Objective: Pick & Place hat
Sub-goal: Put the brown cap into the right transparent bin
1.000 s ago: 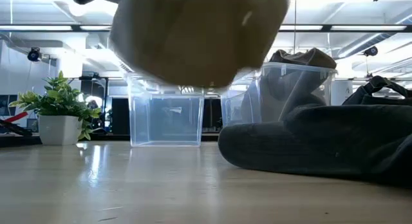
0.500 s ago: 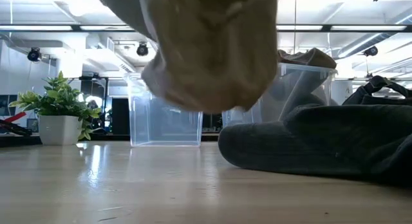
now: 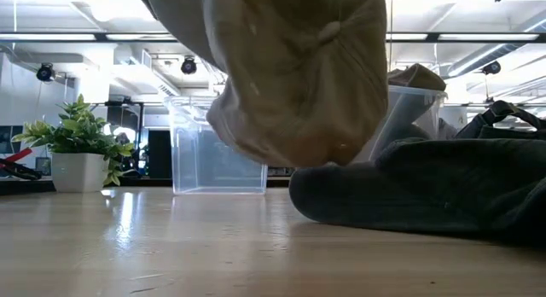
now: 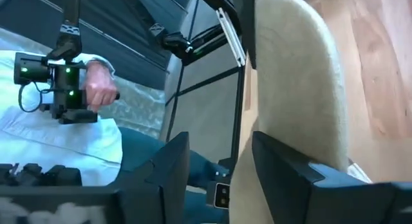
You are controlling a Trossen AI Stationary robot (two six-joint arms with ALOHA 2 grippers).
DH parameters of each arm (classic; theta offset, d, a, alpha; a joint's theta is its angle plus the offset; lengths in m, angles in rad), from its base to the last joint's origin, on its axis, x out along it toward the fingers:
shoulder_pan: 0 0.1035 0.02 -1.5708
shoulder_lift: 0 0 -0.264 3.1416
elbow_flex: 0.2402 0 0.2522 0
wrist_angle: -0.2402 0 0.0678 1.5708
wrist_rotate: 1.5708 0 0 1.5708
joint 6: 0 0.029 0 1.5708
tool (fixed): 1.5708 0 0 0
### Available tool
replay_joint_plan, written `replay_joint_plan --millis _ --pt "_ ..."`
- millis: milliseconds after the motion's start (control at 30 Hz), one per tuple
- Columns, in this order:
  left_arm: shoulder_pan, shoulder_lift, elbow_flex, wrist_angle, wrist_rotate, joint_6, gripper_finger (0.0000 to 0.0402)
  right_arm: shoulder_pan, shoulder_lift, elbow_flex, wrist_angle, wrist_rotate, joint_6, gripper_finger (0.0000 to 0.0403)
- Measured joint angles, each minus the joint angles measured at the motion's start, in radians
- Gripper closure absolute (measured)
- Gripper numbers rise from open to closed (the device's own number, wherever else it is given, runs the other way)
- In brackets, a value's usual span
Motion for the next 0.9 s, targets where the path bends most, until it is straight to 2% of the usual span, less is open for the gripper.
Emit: replay_joint_plan --millis 167,300,400,500,733,900 --pt "0.000 -0.003 0.004 -0.049 0.051 -0.015 0.0393 -0.029 -0.023 0.000 -0.003 0.007 -0.008 0.0265" --pt "-0.003 -0.002 0.003 -0.146 0.068 -0.038 0.0392 -0.062 -0.077 0.000 -0.007 0.062 -0.038 0.0266" --pt "-0.007 -0.004 0.006 -0.131 0.067 -0.036 0.0392 -0.077 -0.091 0.001 -0.051 0.111 -0.068 0.0256" --pt "-0.008 -0.004 0.023 -0.119 0.067 -0.013 0.0392 -0.082 -0.085 0.000 -0.103 0.115 -0.071 0.0240" --pt "-0.003 -0.005 0.044 -0.119 0.066 0.046 0.0392 -0.076 -0.058 0.000 -0.081 0.109 -0.071 0.0196" --pt "0.014 -0.005 0.042 -0.088 0.064 0.055 0.0392 -0.064 -0.043 0.000 -0.076 0.086 -0.069 0.0186"
